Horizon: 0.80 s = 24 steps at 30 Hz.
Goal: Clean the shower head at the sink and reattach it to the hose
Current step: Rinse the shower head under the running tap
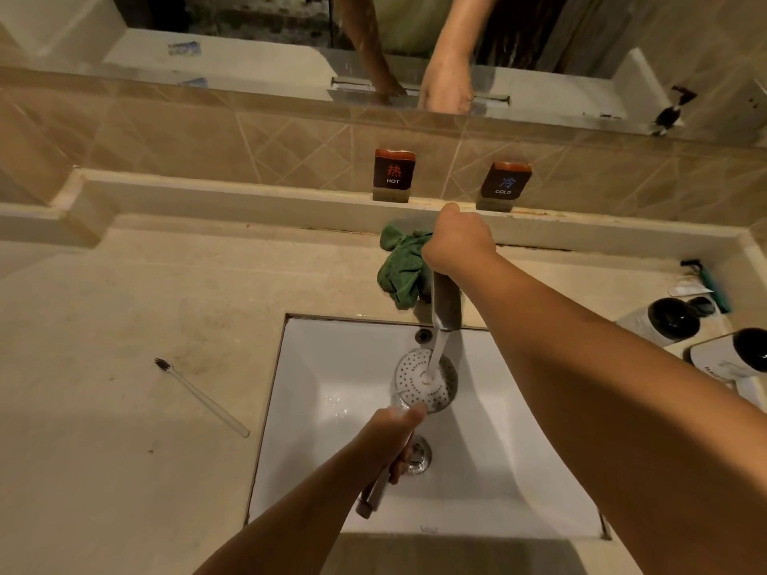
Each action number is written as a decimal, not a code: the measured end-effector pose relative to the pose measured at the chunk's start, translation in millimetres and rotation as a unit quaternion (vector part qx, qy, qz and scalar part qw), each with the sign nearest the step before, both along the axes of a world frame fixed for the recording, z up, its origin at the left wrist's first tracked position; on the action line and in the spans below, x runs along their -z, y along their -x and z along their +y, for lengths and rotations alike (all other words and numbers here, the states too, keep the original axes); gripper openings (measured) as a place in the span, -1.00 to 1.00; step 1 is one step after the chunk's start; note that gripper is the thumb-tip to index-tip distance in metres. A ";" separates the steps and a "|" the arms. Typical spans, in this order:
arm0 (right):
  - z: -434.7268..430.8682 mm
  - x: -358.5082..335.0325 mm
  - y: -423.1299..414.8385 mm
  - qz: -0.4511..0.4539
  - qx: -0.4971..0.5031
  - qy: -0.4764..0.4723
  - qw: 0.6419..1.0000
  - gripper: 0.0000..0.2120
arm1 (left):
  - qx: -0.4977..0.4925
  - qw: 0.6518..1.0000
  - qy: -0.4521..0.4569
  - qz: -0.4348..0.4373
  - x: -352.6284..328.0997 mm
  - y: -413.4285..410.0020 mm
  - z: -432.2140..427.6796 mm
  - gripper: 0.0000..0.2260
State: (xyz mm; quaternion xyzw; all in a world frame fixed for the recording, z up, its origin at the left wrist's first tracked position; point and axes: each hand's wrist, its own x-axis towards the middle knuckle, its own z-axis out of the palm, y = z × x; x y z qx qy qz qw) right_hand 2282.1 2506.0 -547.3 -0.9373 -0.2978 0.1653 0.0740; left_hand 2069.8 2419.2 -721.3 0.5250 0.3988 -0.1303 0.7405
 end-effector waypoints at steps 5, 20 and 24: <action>-3.3 4.5 5.3 -0.019 0.018 -0.018 0.999 -0.53 | -0.016 1.000 0.007 0.016 -2.0 5.1 -2.1 -0.61; -26.7 17.9 20.4 -0.088 0.019 -0.158 0.983 -0.67 | -0.075 0.993 -0.095 0.014 -39.8 25.8 -0.6 -0.68; -52.3 23.8 34.8 -0.079 -0.023 -0.184 0.979 -0.42 | -0.085 0.987 -0.137 -0.007 -61.2 36.3 4.4 -0.66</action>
